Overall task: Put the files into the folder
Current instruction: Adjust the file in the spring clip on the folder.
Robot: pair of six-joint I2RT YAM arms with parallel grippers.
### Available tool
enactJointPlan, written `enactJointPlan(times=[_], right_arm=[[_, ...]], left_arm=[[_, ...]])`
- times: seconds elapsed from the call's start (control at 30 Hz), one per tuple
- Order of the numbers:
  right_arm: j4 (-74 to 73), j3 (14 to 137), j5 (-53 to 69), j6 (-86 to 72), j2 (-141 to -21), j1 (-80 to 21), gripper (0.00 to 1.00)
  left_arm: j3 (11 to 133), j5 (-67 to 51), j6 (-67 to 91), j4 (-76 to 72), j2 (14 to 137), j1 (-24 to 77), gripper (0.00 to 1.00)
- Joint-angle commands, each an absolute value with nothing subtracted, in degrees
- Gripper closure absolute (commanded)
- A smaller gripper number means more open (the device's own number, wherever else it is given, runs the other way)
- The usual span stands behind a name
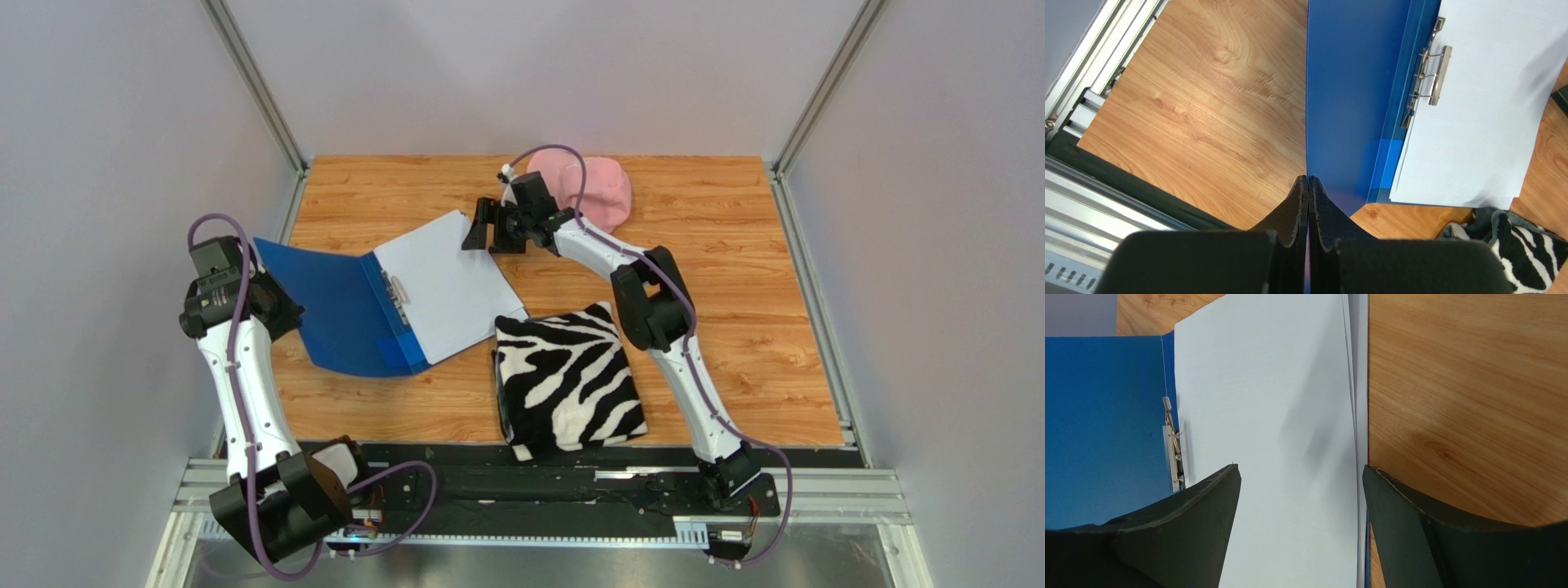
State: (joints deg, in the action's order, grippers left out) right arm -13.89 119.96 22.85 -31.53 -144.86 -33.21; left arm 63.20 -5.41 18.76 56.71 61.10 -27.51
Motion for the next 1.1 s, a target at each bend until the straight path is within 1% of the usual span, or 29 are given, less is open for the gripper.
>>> enactJointPlan(times=[0.0, 0.07, 0.23, 0.37, 0.4, 0.5, 0.53, 0.67, 0.8, 0.9, 1.07], right_arm=[[-12.23, 119.54, 24.62, -32.34, -139.67, -33.14, 0.21], [-10.55, 120.23, 23.65, -31.47, -139.92, -32.70, 0.20], [-13.35, 129.45, 23.55, -32.52, -146.41, -30.77, 0.19], [-16.25, 127.62, 22.15, -31.03, -145.03, -30.59, 0.19], [-19.22, 127.18, 20.93, -29.37, -144.41, -30.59, 0.19], [-22.58, 122.19, 19.87, -26.38, -140.11, -30.24, 0.19], [-22.67, 117.03, 19.34, -25.85, -138.71, -29.97, 0.19], [-23.03, 107.17, 16.61, -23.12, -131.07, -29.88, 0.19], [-25.30, 102.84, 18.01, -22.59, -128.42, -29.97, 0.19], [-23.13, 99.24, 20.03, -23.29, -127.01, -30.67, 0.19], [-21.71, 97.74, 21.45, -24.96, -126.39, -32.69, 0.20]], left_arm=[[62.40, -5.01, 19.78, 55.37, 60.29, -27.42, 1.00], [62.14, -5.01, 19.34, 55.11, 60.38, -27.42, 1.00], [62.22, -5.89, 18.98, 55.28, 60.29, -27.33, 1.00], [62.32, -6.06, 19.95, 54.84, 60.03, -27.33, 1.00], [62.23, -5.98, 20.21, 54.76, 59.94, -27.42, 1.00], [61.70, -5.80, 21.00, 54.23, 59.07, -27.42, 1.00], [61.44, -5.63, 21.44, 54.05, 58.89, -27.33, 1.00], [61.00, -4.57, 22.32, 53.53, 57.75, -27.33, 1.00], [60.47, -4.39, 22.94, 53.35, 56.87, -27.33, 1.00], [60.38, -5.01, 23.12, 53.52, 56.87, -27.42, 1.00], [60.82, -4.57, 23.47, 54.05, 56.51, -27.42, 1.00]])
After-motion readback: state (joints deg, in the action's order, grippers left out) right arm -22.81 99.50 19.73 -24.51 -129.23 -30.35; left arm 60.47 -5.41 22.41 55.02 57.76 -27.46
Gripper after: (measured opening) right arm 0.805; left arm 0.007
